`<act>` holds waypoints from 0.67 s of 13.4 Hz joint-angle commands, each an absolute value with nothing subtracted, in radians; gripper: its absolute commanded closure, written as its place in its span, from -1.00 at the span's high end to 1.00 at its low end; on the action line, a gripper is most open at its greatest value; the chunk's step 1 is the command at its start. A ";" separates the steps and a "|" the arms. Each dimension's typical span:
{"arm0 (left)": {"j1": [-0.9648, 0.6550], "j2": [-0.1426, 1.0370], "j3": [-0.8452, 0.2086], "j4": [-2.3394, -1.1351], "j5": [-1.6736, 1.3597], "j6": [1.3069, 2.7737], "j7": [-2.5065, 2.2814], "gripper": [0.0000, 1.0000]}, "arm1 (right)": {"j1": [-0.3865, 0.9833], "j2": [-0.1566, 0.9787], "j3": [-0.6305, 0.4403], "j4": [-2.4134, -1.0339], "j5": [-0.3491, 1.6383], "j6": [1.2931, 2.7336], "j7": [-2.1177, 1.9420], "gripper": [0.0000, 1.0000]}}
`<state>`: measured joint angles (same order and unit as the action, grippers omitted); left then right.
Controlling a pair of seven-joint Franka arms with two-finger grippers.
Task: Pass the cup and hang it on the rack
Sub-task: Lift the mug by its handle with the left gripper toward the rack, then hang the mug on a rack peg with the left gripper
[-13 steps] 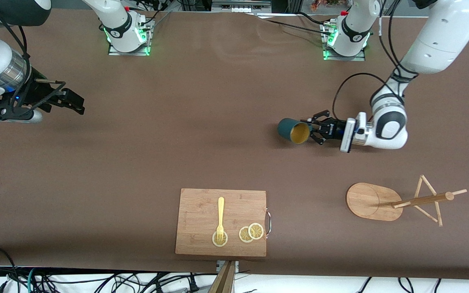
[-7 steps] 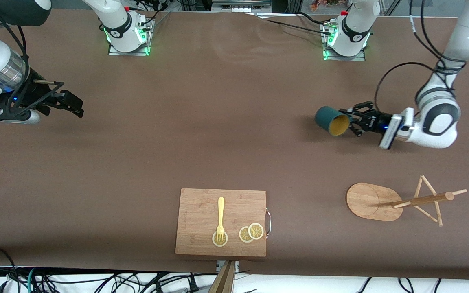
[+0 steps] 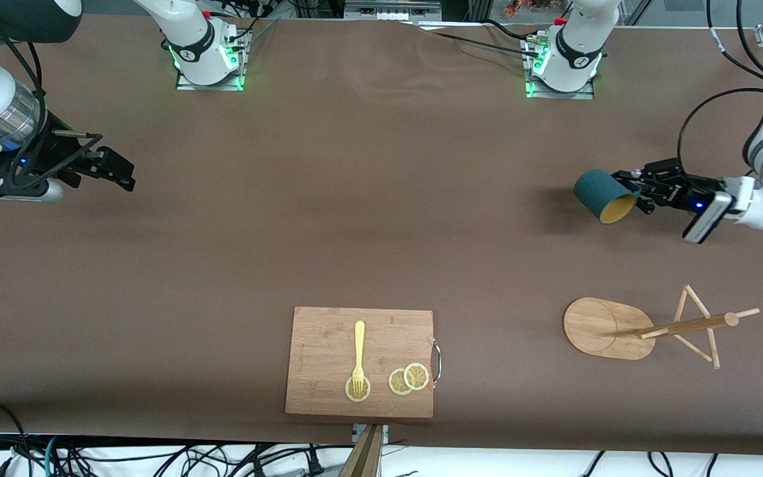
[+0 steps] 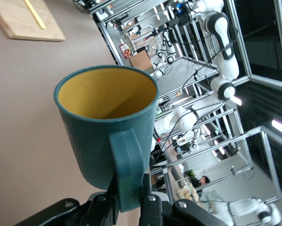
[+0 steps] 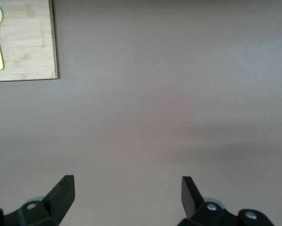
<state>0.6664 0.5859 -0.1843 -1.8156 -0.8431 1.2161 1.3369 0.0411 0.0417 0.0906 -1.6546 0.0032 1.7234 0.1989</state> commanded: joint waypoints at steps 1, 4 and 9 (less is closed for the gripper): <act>0.670 0.655 -0.198 -1.703 -0.844 1.173 1.142 -1.00 | 0.034 0.032 0.094 -1.655 0.002 1.720 0.201 1.00; 0.684 0.692 -0.198 -1.623 -0.900 1.158 0.996 -1.00 | 0.034 0.032 0.094 -1.655 0.002 1.720 0.201 1.00; 0.761 0.693 -0.198 -1.601 -0.968 1.094 0.870 -1.00 | 0.034 0.032 0.092 -1.655 0.003 1.720 0.201 1.00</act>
